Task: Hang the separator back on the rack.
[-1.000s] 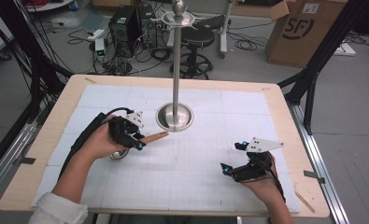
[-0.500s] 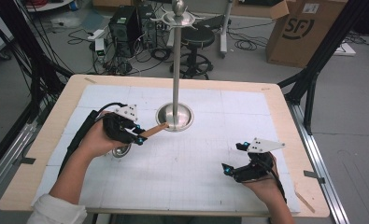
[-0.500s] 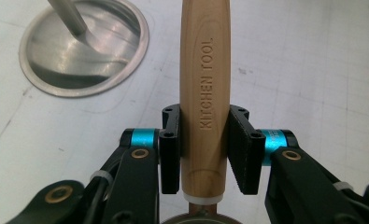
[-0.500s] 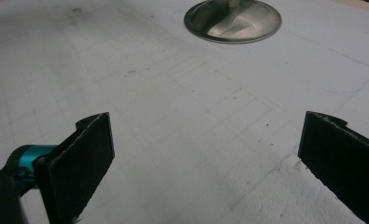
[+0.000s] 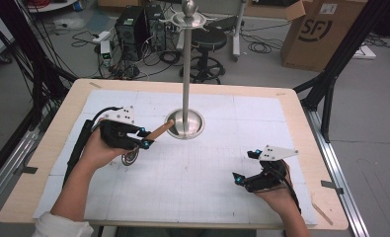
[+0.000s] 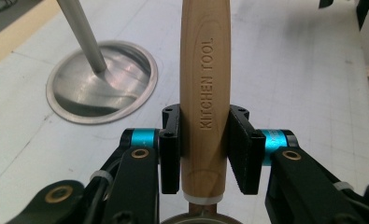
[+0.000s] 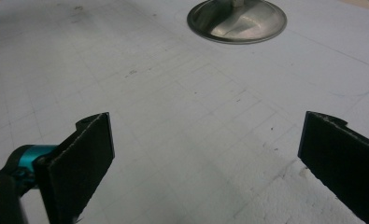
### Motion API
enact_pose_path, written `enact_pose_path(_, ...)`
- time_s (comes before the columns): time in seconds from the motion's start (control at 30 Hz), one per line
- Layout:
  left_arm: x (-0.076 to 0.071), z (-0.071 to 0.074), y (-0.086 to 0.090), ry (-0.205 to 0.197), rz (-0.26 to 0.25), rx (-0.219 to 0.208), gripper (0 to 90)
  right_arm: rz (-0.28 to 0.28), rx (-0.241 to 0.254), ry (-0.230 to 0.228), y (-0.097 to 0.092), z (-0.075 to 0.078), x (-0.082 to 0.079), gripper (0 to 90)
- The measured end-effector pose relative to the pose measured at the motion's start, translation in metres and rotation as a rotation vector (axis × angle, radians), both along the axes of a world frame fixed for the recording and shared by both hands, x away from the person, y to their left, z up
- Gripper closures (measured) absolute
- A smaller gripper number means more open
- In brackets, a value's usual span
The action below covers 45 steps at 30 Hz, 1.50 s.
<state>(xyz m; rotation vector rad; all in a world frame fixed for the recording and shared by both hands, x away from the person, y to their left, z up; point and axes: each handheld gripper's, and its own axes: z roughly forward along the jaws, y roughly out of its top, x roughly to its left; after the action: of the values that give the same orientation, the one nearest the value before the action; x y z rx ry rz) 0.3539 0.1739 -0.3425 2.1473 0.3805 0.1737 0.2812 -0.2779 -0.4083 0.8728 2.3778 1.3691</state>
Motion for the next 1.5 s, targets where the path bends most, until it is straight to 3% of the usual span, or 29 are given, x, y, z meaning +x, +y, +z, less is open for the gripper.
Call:
enact_pose_path(0.27,-0.007,-0.001,0.010,-0.040,0.024,-0.136,68.1,-0.009,0.006,-0.003,-0.002,0.001,0.002,2.1)
enact_pose_path(0.6,-0.008,0.005,0.018,-0.074,0.076,-0.232,68.1,-0.004,-0.010,0.002,0.003,0.000,0.004,2.1)
enact_pose_path(0.73,-0.006,0.010,0.017,-0.096,0.081,-0.232,68.1,-0.001,-0.009,0.002,0.003,0.000,0.003,2.1)
enact_pose_path(1.37,0.020,0.059,0.019,-0.169,0.091,-0.339,68.1,-0.003,0.001,-0.003,0.001,0.000,0.004,2.1)
enact_pose_path(1.5,0.026,0.070,0.016,-0.173,0.088,-0.330,68.1,-0.002,0.003,-0.001,0.001,0.000,0.004,2.1)
